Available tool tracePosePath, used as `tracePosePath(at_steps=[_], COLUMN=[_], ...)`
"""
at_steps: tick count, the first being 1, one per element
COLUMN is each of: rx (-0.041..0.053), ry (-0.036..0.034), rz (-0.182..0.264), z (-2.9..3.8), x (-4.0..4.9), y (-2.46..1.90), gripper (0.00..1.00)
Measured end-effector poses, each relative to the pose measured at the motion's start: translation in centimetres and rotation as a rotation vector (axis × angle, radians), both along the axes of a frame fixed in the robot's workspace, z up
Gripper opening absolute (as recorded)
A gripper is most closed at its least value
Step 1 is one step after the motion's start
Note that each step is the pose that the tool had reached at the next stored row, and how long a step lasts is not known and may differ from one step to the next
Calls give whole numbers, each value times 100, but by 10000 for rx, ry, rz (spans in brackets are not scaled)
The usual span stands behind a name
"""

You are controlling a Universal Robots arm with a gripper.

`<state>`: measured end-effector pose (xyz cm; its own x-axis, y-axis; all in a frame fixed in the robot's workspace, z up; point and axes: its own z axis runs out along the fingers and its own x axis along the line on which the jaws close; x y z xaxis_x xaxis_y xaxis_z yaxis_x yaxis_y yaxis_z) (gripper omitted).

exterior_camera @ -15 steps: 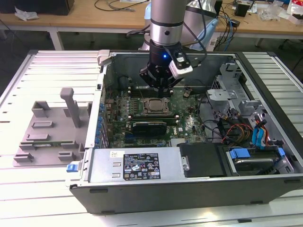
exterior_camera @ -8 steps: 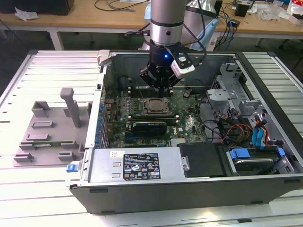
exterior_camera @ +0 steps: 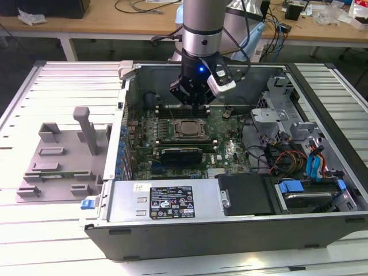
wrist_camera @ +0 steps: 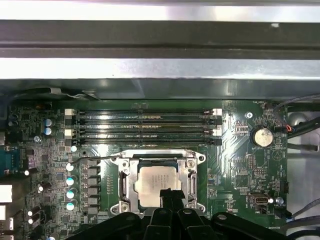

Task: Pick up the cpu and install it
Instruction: 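Install the first cpu locking lever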

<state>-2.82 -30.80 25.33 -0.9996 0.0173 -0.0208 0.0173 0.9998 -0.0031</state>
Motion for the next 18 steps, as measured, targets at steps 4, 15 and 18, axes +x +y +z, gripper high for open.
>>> tracePosePath(at_steps=[4, 15, 18], rx=[-1, 0, 0], ry=[0, -1, -2], rz=[0, 0, 1], z=[0, -1, -2], x=[-141, -446, -496], y=[0, 0, 0], gripper=[11, 11, 11])
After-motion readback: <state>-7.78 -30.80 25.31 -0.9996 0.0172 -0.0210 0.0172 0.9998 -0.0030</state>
